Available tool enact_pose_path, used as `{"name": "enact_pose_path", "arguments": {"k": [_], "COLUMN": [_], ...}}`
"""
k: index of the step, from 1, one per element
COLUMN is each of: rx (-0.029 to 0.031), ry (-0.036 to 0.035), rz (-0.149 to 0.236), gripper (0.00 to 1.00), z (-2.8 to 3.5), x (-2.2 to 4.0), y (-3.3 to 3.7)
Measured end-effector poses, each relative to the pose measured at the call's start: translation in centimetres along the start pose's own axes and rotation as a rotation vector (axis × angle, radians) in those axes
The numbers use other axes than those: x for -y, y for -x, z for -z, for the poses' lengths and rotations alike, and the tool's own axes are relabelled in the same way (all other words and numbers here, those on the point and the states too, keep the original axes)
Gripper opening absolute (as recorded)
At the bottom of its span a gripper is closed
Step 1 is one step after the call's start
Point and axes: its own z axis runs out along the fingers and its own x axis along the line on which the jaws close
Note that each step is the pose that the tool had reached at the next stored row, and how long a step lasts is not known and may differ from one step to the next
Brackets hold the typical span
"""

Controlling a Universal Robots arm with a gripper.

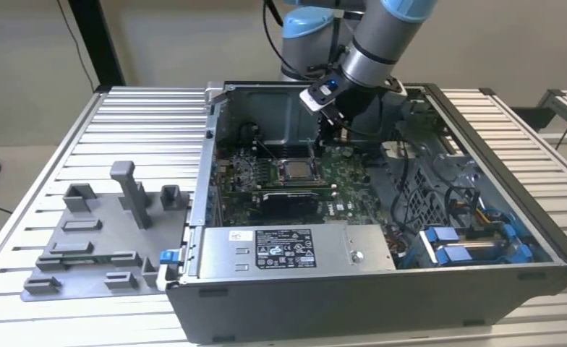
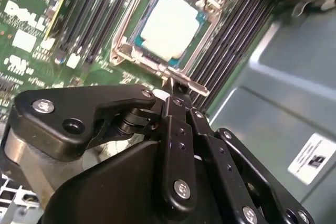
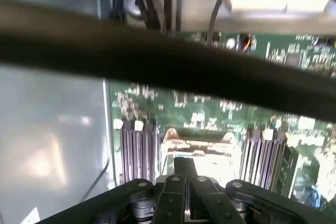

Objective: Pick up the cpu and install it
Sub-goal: 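Place the cpu into insertion slot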

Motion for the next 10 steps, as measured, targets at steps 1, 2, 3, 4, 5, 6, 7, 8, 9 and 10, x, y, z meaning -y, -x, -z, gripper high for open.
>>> {"name": "enact_pose_path", "arguments": {"k": [1,2,3,4,5,6,7,8,9,10], "rx": [-0.0021,-0.0041,-0.0059,-0.0065,-0.0064,-0.0064,-0.0063,-0.0062,-0.0065,-0.0064], "ry": [0.0000,0.0001,0.0002,0.0003,0.0002,0.0001,0.0001,0.0000,0.0001,0.0002], "rz": [0.001,0.001,0.001,0.002,0.002,0.002,0.002,0.001,0.002,0.002], "gripper": [0.00,0.00,0.00,0.00,0.00,0.00,0.00,0.00,0.00,0.00], "z": [-0.06,-0.12,-0.19,-0.24,-0.28,-0.31,-0.37,-0.47,-0.61,-0.74], "x": [0.26,0.52,0.78,0.96,1.14,1.31,1.57,1.96,2.41,2.83], "y": [-0.01,-0.01,-0.02,-0.02,-0.02,-0.02,-0.02,-0.03,-0.03,-0.04]}}
